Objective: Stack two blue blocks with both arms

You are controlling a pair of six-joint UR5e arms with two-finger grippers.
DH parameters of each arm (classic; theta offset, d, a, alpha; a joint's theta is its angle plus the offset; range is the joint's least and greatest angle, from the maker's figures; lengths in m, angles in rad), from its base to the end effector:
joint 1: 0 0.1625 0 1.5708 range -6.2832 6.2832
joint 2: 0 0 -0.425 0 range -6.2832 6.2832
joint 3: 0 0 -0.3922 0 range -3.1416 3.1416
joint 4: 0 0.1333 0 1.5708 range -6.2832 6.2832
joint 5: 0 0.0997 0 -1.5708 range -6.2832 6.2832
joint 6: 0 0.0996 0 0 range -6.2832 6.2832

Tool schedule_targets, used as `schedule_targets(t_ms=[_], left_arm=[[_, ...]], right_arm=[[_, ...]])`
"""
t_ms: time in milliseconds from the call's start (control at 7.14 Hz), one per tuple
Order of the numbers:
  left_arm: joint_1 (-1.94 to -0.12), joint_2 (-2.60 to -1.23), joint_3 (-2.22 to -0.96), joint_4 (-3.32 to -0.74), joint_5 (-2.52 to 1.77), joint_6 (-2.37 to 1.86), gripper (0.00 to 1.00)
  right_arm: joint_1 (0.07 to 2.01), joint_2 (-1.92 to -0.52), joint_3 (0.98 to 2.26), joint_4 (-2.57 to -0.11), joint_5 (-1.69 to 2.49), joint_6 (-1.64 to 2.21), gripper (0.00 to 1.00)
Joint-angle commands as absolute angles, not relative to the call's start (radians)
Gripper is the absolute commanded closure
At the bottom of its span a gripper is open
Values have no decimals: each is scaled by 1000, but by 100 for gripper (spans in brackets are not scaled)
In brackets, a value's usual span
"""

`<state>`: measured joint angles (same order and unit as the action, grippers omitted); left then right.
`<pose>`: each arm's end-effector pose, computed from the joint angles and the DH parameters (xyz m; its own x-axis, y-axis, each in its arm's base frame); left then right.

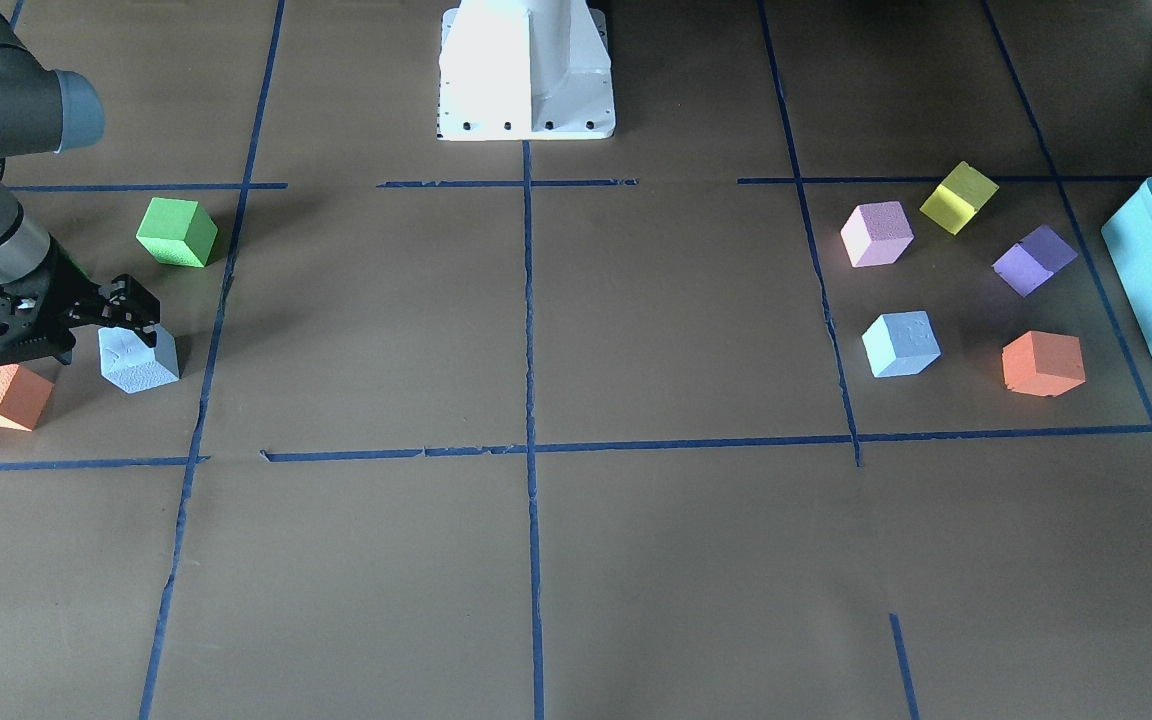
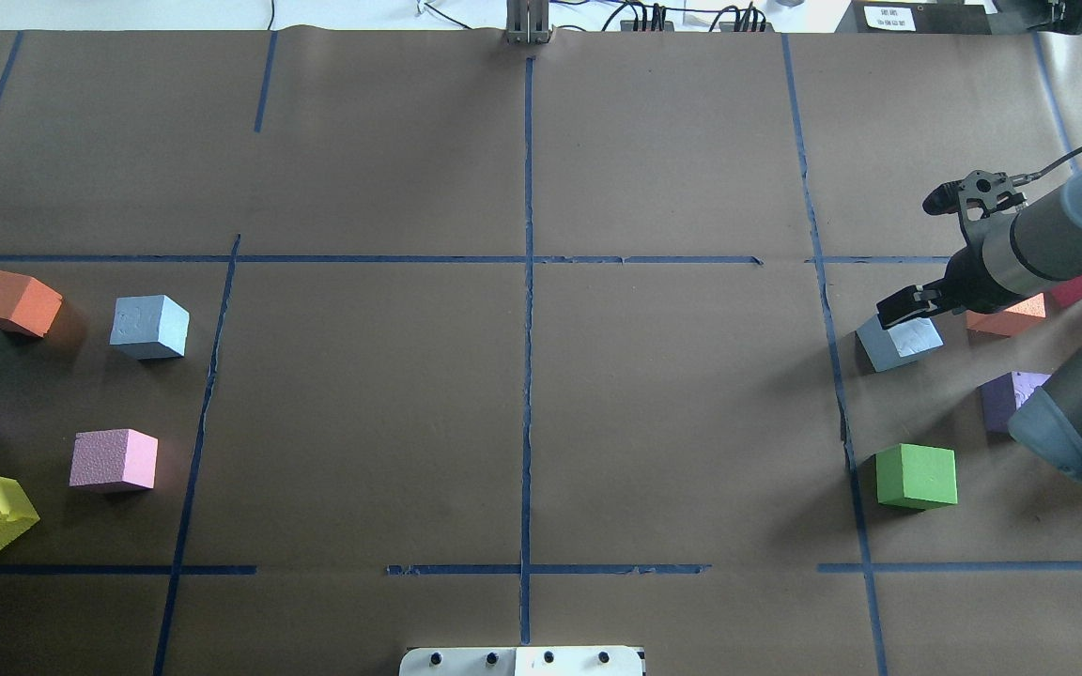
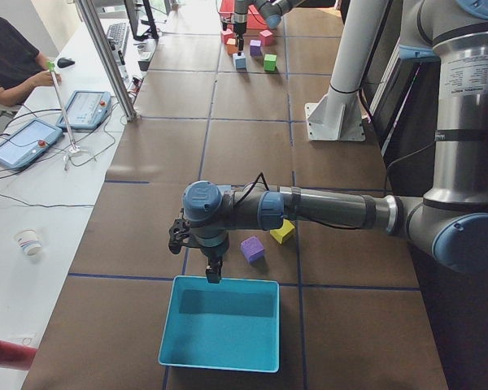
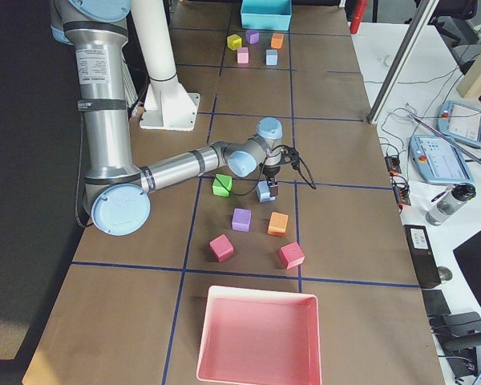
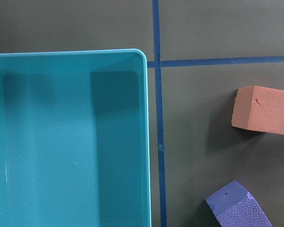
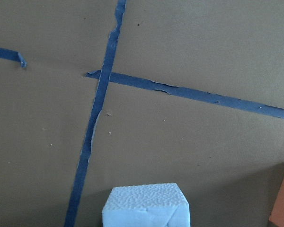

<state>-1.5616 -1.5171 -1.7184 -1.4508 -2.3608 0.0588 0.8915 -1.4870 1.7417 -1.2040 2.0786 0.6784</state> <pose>-0.0583 -0.4661 0.6228 0.7022 0.0467 -0.7104 -0.0506 0.9986 0.0157 -0.2775 -0.4788 0.4999 0.7114 -0.2020 0.6732 0.0827 0.9752 0.2052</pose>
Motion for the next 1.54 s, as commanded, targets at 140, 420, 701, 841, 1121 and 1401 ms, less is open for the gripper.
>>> schedule_targets(t_ms=[140,420,701,841,1121,1401], left_arm=[[-1563,-1519,-1724,-1451,-2361,58,0],[-1563,-1517,-1735,-1450,-2362,54,0],[-1563,-1519,-1741,-1450,-2362,52,0],[-1563,-1517,-1752,-1447,-2362,51,0],[-1563,-1519,-1758,-1442,-2362,49,0],[-1563,-1519,-1759,-1442,-2362,49,0]], right_arm=[[871,-1468,1703,-1204,2079,689,0],[856,-1470,1683,-1206,2088,689,0],[844,-1465,1666,-1206,2085,689,2],[844,-1465,1670,-1206,2086,690,31],[848,-1467,1683,-1204,2098,689,96],[883,-1463,1774,-1282,2136,689,100]])
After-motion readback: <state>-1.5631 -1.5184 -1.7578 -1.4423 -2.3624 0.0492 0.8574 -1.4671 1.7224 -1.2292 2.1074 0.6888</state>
